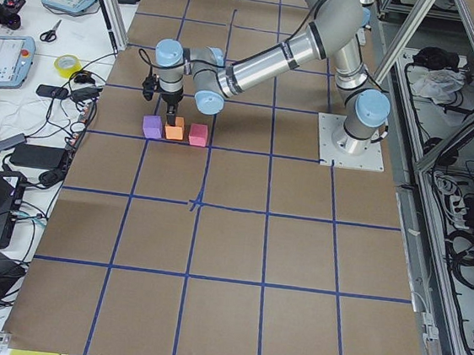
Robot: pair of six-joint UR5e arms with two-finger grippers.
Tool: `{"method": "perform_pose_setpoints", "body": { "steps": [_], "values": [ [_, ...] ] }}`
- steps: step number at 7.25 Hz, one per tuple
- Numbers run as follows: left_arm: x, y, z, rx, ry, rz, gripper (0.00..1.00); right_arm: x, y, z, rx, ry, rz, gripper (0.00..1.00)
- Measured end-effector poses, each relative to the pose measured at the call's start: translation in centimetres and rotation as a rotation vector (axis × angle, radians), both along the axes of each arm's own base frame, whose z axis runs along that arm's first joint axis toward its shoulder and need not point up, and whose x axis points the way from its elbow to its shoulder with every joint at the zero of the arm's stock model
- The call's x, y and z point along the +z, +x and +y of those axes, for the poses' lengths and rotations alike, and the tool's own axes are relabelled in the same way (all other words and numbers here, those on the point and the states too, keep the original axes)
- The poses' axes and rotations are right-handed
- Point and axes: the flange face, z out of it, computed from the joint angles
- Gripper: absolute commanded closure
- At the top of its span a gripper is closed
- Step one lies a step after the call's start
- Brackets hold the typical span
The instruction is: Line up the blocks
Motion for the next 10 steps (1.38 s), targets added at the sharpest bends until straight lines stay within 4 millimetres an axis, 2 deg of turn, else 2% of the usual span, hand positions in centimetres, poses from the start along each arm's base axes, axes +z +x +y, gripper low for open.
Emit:
{"method": "perform_pose_setpoints", "body": {
  "steps": [3, 5, 7, 8, 9, 10],
  "values": [
    [5.2, -3.7, 2.1, -0.035, 0.017, 0.000, 0.00, 0.0, 0.0, 0.0, 0.005, 0.000, 0.001, 0.00],
    [10.3, -9.6, 4.6, -0.091, 0.026, -0.021, 0.00, 0.0, -0.1, 0.0, 0.006, 0.000, 0.002, 0.00],
    [17.3, -15.2, 8.9, -0.127, 0.054, -0.046, 0.00, 0.0, -0.1, -0.1, 0.004, 0.000, 0.001, 0.00],
    [20.5, -17.4, 11.4, -0.128, 0.051, -0.050, 0.00, -0.1, -0.2, -0.1, 0.003, 0.000, 0.002, 0.00],
    [23.1, -18.6, 13.7, -0.123, 0.050, -0.051, 0.00, -0.1, -0.2, -0.1, 0.002, 0.000, 0.002, 0.00],
    [25.3, -19.0, 15.9, -0.116, 0.049, -0.051, 0.00, -0.1, -0.3, -0.1, 0.001, 0.000, 0.003, 0.00]
  ]
}}
